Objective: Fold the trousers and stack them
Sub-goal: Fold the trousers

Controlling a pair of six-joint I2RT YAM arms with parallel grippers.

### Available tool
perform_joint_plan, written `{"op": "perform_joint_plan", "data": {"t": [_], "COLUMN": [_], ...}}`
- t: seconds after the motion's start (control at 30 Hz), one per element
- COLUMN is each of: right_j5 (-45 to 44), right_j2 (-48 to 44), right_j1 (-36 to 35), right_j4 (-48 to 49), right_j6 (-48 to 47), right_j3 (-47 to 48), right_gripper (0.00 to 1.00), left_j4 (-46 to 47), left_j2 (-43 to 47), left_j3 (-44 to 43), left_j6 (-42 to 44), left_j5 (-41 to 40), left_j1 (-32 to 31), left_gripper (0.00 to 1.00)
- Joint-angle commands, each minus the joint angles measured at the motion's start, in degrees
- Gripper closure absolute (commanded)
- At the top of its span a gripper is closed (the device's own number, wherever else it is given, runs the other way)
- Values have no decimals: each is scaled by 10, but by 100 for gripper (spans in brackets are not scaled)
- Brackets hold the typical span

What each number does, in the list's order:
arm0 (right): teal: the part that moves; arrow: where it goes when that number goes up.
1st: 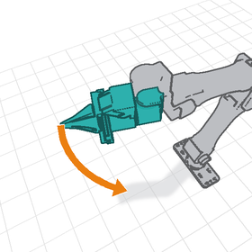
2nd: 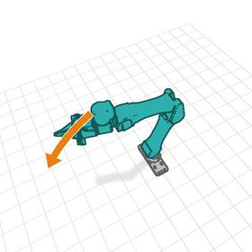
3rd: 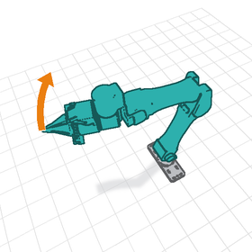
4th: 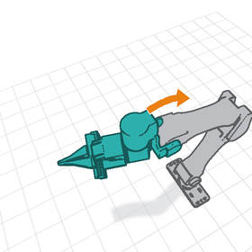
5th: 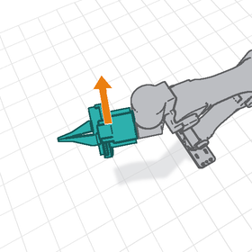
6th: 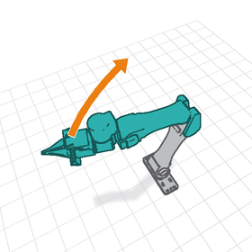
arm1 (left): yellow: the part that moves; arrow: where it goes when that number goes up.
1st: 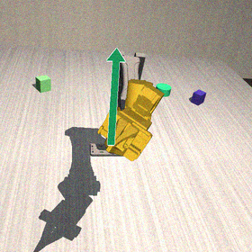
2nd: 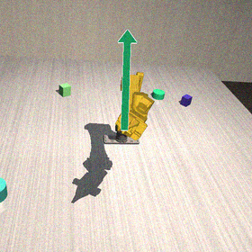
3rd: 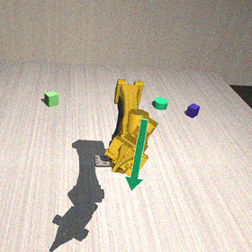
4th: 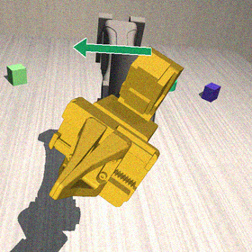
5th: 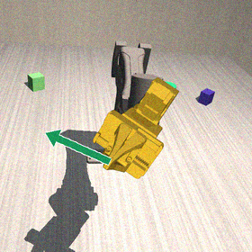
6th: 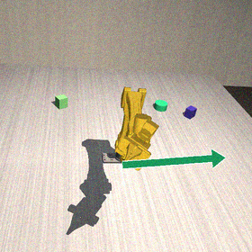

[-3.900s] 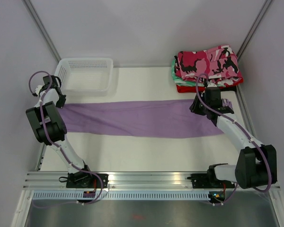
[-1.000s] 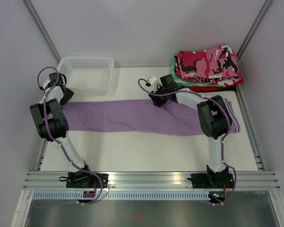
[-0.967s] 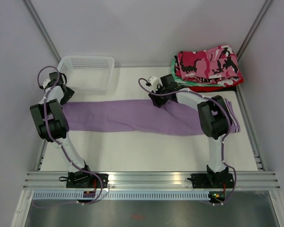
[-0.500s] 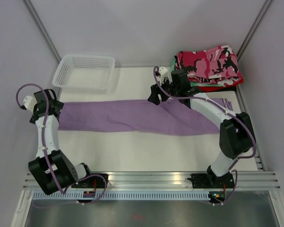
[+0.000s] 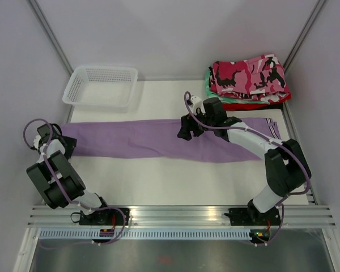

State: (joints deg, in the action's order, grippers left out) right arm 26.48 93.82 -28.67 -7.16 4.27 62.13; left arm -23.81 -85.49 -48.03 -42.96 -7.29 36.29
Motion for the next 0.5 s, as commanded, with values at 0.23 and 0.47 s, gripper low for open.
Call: {"op": "perform_joint_plan", "data": {"t": [0.23, 0.47], "right_j5": [-22, -47], "right_j2": [-25, -15], "right_j1": [-3, -3], "right_j4": [31, 42], "right_j6": [26, 39], "right_j3": [-2, -8], "right_gripper": [23, 23], "left_j4": [83, 102], "left_j2": [-78, -109], "left_j3": [-58, -63], "left_j6": [54, 62], "left_j5": [-43, -43], "left_j1": [4, 3], "left_gripper": [19, 39]}}
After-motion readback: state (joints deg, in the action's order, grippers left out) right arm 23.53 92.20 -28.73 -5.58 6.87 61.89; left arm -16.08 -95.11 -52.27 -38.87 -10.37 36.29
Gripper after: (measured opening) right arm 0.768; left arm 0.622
